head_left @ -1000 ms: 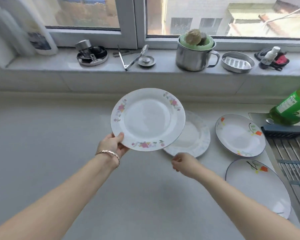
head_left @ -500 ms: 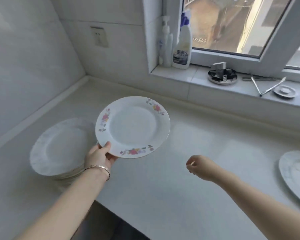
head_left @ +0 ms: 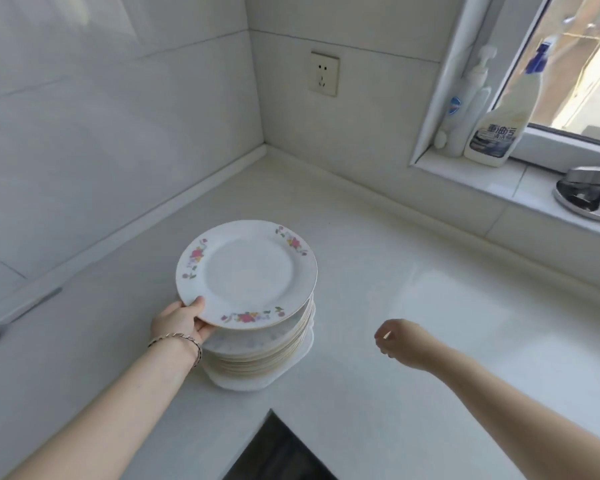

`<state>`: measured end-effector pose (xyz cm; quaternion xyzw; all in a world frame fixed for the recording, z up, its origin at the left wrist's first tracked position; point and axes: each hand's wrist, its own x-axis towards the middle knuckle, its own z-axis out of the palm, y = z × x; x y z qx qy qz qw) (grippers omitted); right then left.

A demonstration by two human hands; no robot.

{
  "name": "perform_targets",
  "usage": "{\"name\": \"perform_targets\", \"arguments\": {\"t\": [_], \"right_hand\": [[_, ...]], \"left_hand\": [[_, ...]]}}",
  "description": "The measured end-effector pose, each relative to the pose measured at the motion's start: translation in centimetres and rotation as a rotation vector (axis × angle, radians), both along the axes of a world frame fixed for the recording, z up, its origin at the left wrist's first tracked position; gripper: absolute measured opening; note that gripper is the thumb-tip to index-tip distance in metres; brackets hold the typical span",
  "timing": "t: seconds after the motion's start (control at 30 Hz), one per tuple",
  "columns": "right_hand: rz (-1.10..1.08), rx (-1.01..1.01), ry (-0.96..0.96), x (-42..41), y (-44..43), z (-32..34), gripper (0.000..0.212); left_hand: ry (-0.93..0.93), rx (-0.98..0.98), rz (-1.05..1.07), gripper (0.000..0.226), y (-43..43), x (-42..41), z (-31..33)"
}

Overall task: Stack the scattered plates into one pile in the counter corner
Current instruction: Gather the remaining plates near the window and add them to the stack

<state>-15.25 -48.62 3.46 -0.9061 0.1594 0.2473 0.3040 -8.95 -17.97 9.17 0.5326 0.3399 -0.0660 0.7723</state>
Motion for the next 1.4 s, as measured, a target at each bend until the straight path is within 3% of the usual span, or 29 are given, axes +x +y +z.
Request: {"name": "perform_targets", "arguments": {"t": [0.17, 0.27, 0.37, 0.5, 0.63, 0.7, 0.8, 0.97, 1.13, 1.3, 1.4], "right_hand": [[0.02, -0.019, 0.013, 1.2, 0.5, 0.0, 0.01], [0.036, -0.038, 0.025, 1.5, 0.5, -0.2, 0.01], [0.058, -0.057, 0.04, 1.7, 0.7, -0.5, 0.011], [0.068, -0.069, 0.048, 2.1, 1.2, -0.8, 0.01], [0.091, -0.065, 0.06, 2.2, 1.6, -1.2, 0.009], [0.098, -0.063, 0.066, 2.2, 1.7, -1.4, 0.009], [0.097, -0.07, 0.071, 2.1, 1.9, -1.8, 0.008], [0.115, -0.09, 0.087, 1.7, 2.4, -2.2, 0.015], [0.111, -0.098, 0.092, 1.4, 2.7, -2.6, 0.01], [0.111, -0.102, 0.092, 1.4, 3.1, -2.9, 0.007], [0.112, -0.104, 0.094, 1.2, 3.3, -3.0, 0.006]], "left_hand": [[0.066, 0.009, 0.011, 0.02, 0.6, 0.6, -1.3], [0.086, 0.146, -0.05, 0.022, 0.8, 0.9, -1.2], [0.173, 0.365, -0.294, 0.01, 1.8, 1.0, -0.8], [0.255, 0.739, -0.628, 0.029, 3.5, 1.6, -0.7], [0.354, 0.937, -0.797, 0.036, 3.9, 1.5, -0.1], [0.38, 1.15, -0.898, 0.04, 4.4, 1.7, -0.1], [0.263, 1.457, -0.865, 0.047, 4.6, 2.3, -0.2], [0.001, 0.949, -0.523, 0.059, 3.7, 3.8, -3.1], [-0.101, 0.757, -0.318, 0.042, 2.8, 3.1, -4.3], [-0.09, 0.812, -0.35, 0.042, 3.0, 3.4, -4.4], [-0.019, 1.119, -0.502, 0.053, 2.7, 3.4, -3.9]]}}
